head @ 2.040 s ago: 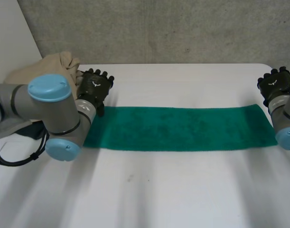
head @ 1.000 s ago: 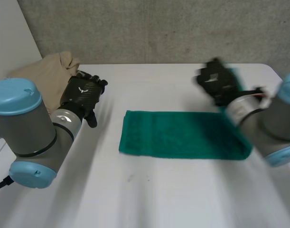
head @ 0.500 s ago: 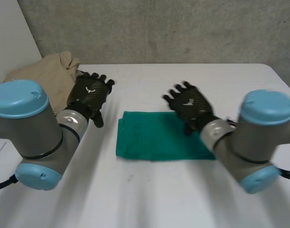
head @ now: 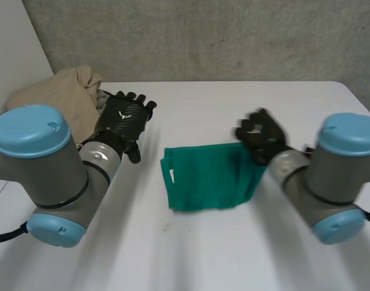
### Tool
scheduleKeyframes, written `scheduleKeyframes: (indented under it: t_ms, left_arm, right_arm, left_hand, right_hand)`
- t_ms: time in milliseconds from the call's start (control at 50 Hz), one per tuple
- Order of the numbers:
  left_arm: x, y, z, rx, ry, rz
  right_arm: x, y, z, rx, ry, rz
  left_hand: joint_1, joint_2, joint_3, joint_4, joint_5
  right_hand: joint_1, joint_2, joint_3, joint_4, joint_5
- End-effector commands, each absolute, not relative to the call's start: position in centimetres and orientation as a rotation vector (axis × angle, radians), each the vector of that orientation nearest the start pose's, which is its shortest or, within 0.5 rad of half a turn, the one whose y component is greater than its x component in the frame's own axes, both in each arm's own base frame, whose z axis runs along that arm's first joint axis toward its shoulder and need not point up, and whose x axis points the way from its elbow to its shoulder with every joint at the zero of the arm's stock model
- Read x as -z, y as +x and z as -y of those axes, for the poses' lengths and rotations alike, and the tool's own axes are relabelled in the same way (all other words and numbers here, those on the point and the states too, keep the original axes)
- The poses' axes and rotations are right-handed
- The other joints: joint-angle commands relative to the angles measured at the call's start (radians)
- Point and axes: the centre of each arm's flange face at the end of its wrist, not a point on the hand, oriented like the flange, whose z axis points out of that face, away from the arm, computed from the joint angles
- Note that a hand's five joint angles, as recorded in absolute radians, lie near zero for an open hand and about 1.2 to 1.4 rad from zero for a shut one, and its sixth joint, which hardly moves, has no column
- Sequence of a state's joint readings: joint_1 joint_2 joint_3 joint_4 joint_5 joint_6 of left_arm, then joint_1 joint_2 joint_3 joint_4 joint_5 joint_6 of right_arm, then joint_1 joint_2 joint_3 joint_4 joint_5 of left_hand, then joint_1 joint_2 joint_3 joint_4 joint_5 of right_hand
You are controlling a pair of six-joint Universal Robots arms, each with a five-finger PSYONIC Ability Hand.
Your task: Fold the laundry.
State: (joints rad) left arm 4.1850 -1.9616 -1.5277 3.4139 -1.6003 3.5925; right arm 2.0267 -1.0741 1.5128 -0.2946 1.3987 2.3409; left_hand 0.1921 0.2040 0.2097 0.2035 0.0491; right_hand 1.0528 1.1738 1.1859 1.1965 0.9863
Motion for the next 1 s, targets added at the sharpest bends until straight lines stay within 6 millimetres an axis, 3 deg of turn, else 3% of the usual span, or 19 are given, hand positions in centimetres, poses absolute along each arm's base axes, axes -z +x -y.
scheduleKeyframes:
  t_ms: [20,60,80,100,120,140,240,260,360,400,480,580,660,760,880,920,1000]
  left_arm:
    - [-20.9,-29.7,26.2,2.133,1.047,-2.100]
    - [-20.7,-29.7,26.1,2.135,1.036,-2.129]
    - [-20.7,-29.7,26.1,2.138,1.026,-2.138]
    - [-20.6,-29.7,26.1,2.143,1.017,-2.149]
    - [-20.7,-29.8,26.1,2.151,1.011,-2.158]
    - [-20.8,-29.9,26.0,2.168,0.992,-2.178]
    - [-21.7,-30.4,26.3,2.239,0.927,-2.216]
    - [-21.9,-30.6,26.2,2.253,0.920,-2.220]
    - [-23.2,-32.9,25.5,2.380,0.891,-2.269]
    - [-23.1,-33.8,25.1,2.398,0.903,-2.292]
    - [-22.0,-35.8,24.6,2.397,0.942,-2.353]
    - [-18.0,-37.4,24.0,2.210,1.027,-2.476]
    - [-15.3,-36.8,23.8,2.022,1.004,-2.537]
    - [-13.5,-35.8,23.7,1.886,0.966,-2.554]
    - [-12.8,-34.2,24.3,1.766,0.950,-2.580]
    - [-13.0,-33.4,24.8,1.733,0.944,-2.576]
    - [-13.7,-33.9,24.5,1.763,1.015,-2.562]
  right_arm:
    - [-14.6,37.9,20.8,1.851,-1.731,-1.432]
    - [-13.1,38.8,19.7,1.772,-1.750,-1.383]
    - [-12.9,39.0,19.8,1.764,-1.744,-1.384]
    - [-12.8,39.1,19.9,1.766,-1.736,-1.393]
    - [-13.0,39.0,20.5,1.787,-1.708,-1.443]
    - [-13.1,38.9,20.7,1.801,-1.685,-1.481]
    - [-15.4,37.5,22.6,1.869,-1.399,-1.738]
    - [-17.1,36.3,23.7,1.894,-1.272,-1.787]
    - [-20.7,32.6,25.7,1.852,-0.973,-1.888]
    - [-21.1,31.8,26.0,1.807,-0.907,-1.929]
    - [-20.2,30.5,27.3,1.665,-0.791,-2.048]
    - [-16.6,31.5,28.2,1.472,-0.794,-2.138]
    - [-14.7,32.2,28.5,1.356,-0.824,-2.165]
    - [-13.1,32.5,28.8,1.322,-0.857,-2.186]
    - [-12.9,32.4,29.2,1.381,-0.956,-2.202]
    - [-13.3,32.1,29.3,1.437,-1.012,-2.219]
    - [-15.6,31.5,29.1,1.557,-1.075,-2.212]
  left_hand:
    - [-0.018,-0.029,-0.035,-0.029,-0.049]
    - [-0.018,-0.029,-0.035,-0.029,-0.049]
    - [-0.018,-0.029,-0.035,-0.029,-0.049]
    - [-0.018,-0.029,-0.035,-0.029,-0.049]
    - [-0.018,-0.029,-0.035,-0.029,-0.049]
    - [-0.018,-0.029,-0.035,-0.029,-0.049]
    - [-0.005,-0.017,-0.023,-0.017,-0.037]
    - [0.001,-0.011,-0.017,-0.011,-0.031]
    - [0.048,0.036,0.030,0.036,0.016]
    - [0.048,0.036,0.030,0.036,0.016]
    - [0.136,0.124,0.118,0.124,0.104]
    - [0.133,0.121,0.115,0.122,0.101]
    - [0.092,0.080,0.075,0.081,0.061]
    - [0.021,0.010,0.004,0.010,-0.010]
    - [0.010,-0.002,-0.008,-0.002,-0.022]
    - [0.007,-0.005,-0.011,-0.005,-0.025]
    - [0.001,-0.011,-0.017,-0.011,-0.031]
  right_hand:
    - [0.343,0.222,0.210,0.200,0.235]
    - [0.343,0.222,0.210,0.200,0.235]
    - [0.214,0.093,0.081,0.070,0.106]
    - [-0.075,-0.196,-0.208,-0.219,-0.183]
    - [-0.689,-0.810,-0.822,-0.832,-0.797]
    - [-0.857,-0.978,-0.991,-1.001,-0.965]
    - [-0.878,-0.999,-1.011,-1.022,-0.986]
    - [-0.878,-0.999,-1.011,-1.022,-0.986]
    - [-0.878,-0.999,-1.011,-1.022,-0.986]
    - [-0.878,-0.999,-1.011,-1.022,-0.986]
    - [-0.878,-0.999,-1.011,-1.022,-0.986]
    - [-0.878,-0.999,-1.011,-1.022,-0.986]
    - [-0.878,-0.999,-1.011,-1.022,-0.986]
    - [-0.878,-0.999,-1.011,-1.022,-0.986]
    - [-0.878,-0.999,-1.011,-1.022,-0.986]
    - [-0.878,-0.999,-1.011,-1.022,-0.986]
    - [-0.878,-0.999,-1.011,-1.022,-0.986]
